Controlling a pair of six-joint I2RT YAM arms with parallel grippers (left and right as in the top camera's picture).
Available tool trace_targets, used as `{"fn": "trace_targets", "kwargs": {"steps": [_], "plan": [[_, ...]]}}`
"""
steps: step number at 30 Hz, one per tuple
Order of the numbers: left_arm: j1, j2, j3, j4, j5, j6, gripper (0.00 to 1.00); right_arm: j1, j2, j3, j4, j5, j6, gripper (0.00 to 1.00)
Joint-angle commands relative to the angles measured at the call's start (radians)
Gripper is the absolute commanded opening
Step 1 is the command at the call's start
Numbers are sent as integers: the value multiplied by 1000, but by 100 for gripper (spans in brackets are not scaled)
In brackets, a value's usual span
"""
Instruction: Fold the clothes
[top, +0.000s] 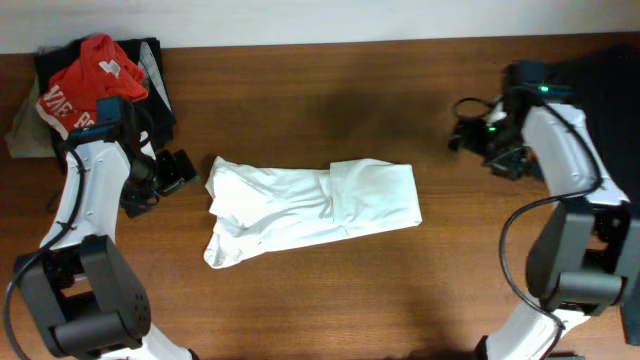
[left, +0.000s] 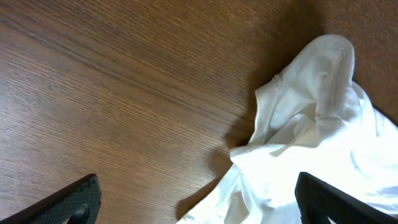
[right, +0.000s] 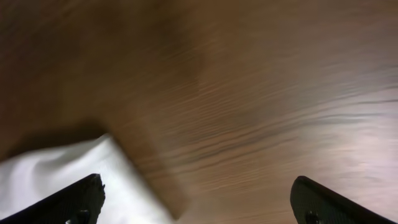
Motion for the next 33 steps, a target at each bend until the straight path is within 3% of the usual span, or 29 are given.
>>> {"fn": "trace_targets", "kwargs": {"steps": [1, 11, 16, 18, 21, 27, 33], "plan": [[1, -7, 8, -5, 15, -13, 99, -74, 2, 18, 0, 81, 13, 99], [-46, -6, -6, 33, 15, -9, 99, -147, 2, 18, 23, 84, 14, 99], [-41, 0, -22, 65, 39, 72, 99, -147, 2, 18, 23, 84, 14, 99], [-19, 10, -22, 93, 128, 164, 99, -147, 2, 18, 23, 84, 14, 99], [22, 21, -22, 97, 137, 181, 99, -147, 2, 18, 23, 84, 14, 99], [75, 105, -29, 31, 351, 315, 99, -147, 2, 18, 23, 84, 14, 99], [67, 167, -108, 31, 393, 327, 99, -147, 2, 18, 23, 84, 14, 99]]}}
